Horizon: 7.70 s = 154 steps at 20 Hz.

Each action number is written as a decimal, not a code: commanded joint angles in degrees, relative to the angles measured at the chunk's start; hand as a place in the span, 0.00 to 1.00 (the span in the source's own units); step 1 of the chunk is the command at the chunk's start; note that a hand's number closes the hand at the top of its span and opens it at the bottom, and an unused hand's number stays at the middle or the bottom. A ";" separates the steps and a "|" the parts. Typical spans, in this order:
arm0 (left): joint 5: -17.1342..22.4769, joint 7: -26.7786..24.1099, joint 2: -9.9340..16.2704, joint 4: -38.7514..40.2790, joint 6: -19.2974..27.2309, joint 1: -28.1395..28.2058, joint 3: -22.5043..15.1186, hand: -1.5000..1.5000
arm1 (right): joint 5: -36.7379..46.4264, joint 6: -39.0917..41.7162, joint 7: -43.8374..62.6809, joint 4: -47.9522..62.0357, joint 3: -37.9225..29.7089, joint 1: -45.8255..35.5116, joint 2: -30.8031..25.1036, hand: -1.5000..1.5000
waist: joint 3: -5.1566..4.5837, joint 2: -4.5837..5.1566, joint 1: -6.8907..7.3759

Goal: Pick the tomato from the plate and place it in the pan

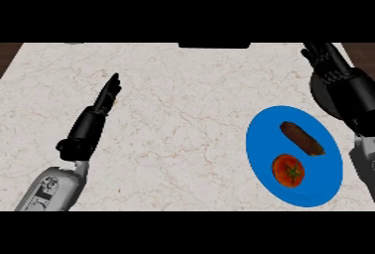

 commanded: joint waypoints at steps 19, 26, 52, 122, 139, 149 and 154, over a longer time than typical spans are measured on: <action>4.39 -1.07 -8.08 -4.61 1.12 11.04 -1.55 0.50 | 9.05 33.77 -61.56 18.14 -13.34 17.27 -18.22 0.00 | 1.79 -1.63 1.24; 5.02 -1.04 -7.11 -4.97 -0.18 13.10 -0.28 0.50 | 19.09 25.47 -55.93 8.10 -4.27 18.59 -22.01 0.00 | 1.62 -1.86 0.68; 1.84 -2.29 -10.53 -3.92 -4.47 12.98 4.03 0.50 | 62.21 12.62 -38.81 4.07 9.28 19.20 -7.58 0.00 | 1.61 -1.84 0.61; -4.55 -2.13 -15.66 -6.01 -8.27 16.22 5.08 0.50 | 63.66 -19.38 -2.25 29.11 -33.19 -5.81 14.22 1.00 | 1.66 -1.54 1.45; -3.78 0.80 -17.28 -5.28 -8.48 9.93 5.47 0.50 | 53.53 -37.85 -28.08 68.83 -47.95 -19.71 -4.81 1.00 | 1.99 -0.16 4.02; -5.42 0.68 -17.39 -6.09 -8.57 9.48 3.72 0.50 | 58.05 -16.77 -19.46 83.07 -43.37 -21.66 -7.47 0.00 | 2.21 0.66 6.24; -5.72 0.34 -18.19 -5.42 -7.74 9.99 3.67 0.50 | 55.18 -15.12 -23.54 82.66 -45.99 -24.11 -8.55 0.00 | 2.17 0.29 5.46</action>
